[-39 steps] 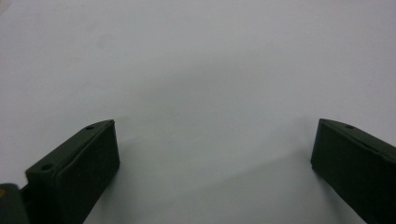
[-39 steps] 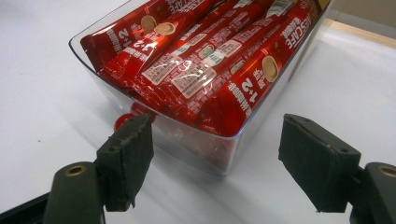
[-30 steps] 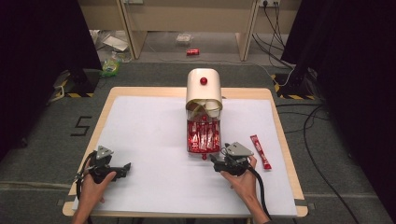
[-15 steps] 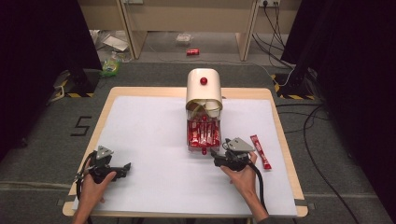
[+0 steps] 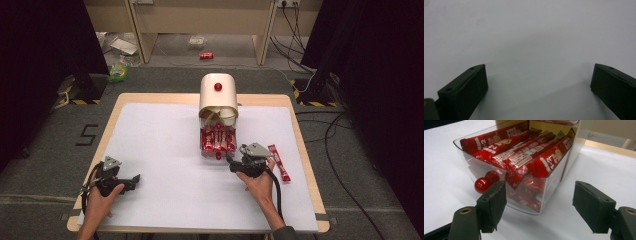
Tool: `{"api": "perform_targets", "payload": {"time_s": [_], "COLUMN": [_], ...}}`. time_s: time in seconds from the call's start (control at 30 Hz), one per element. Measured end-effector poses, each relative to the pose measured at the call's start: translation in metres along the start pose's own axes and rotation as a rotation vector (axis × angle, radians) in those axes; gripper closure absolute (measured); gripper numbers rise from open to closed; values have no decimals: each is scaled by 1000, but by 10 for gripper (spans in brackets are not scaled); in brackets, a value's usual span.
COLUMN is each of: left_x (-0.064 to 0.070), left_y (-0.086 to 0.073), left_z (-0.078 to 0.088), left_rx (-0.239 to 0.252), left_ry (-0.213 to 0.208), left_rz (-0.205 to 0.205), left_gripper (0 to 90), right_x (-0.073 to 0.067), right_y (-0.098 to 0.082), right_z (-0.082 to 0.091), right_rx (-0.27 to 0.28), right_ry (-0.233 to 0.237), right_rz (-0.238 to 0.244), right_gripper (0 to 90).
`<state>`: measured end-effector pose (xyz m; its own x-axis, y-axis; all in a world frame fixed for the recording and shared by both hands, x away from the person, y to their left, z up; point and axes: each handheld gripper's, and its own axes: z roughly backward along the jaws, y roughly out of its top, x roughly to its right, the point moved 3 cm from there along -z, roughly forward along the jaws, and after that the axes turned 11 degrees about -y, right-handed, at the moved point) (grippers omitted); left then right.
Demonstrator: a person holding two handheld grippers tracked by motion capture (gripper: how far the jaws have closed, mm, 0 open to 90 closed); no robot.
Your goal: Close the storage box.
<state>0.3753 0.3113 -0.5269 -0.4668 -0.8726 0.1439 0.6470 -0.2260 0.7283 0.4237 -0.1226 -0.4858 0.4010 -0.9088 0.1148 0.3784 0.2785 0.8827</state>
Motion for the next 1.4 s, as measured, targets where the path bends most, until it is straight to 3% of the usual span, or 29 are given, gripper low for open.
{"api": "perform_targets", "payload": {"time_s": [1.4], "left_x": [0], "left_y": [0], "left_z": [0], "left_rx": [0], "left_ry": [0], "left_rz": [0], "left_gripper": [2], "right_x": [12], "right_y": [17], "right_z": [-39], "right_rx": [24], "right_ry": [-64], "right_rz": [-27], "right_gripper": [255]}}
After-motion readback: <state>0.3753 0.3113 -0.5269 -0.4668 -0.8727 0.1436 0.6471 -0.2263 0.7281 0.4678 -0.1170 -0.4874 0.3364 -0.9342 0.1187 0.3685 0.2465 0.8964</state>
